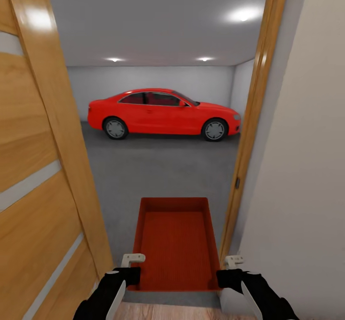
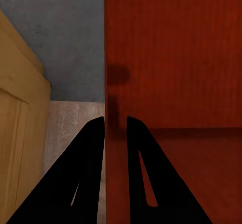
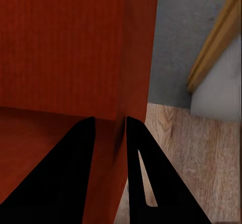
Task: Move the two storage containers from the living room to the garage. In the garage, place one container on the floor and stack the other container on top of it (either order is fine).
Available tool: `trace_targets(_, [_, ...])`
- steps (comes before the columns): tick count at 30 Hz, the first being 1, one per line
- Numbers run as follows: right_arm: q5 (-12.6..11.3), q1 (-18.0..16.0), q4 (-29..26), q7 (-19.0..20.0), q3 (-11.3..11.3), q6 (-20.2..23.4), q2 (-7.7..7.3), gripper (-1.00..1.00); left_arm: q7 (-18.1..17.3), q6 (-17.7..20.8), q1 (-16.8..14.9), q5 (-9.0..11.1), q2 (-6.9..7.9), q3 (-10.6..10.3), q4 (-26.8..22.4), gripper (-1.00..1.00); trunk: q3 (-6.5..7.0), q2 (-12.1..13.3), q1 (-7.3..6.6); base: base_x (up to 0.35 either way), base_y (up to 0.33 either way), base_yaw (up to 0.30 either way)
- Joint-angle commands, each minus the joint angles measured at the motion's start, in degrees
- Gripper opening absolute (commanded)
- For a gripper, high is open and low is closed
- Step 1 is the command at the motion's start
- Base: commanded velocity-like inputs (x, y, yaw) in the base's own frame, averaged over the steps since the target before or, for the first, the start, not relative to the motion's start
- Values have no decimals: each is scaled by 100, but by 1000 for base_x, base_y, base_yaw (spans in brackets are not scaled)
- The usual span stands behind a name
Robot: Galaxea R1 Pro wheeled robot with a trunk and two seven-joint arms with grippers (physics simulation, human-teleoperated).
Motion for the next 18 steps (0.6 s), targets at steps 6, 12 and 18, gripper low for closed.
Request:
trace_targets(6, [-47, -1, -18, 12, 178, 29, 49, -100, 41, 38, -5, -81, -62, 52, -12, -100, -10, -9, 2, 0, 0, -246])
trace_targets(12, [-47, -1, -16, 12, 179, 29, 49, -100, 41, 38, -5, -81, -63, 52, -11, -100, -10, -9, 2, 0, 0, -126])
trace_targets(18, [-47, -1, -16, 12, 173, 29, 49, -100, 41, 38, -5, -81, -62, 52, -9, -100, -10, -9, 2, 0, 0, -11])
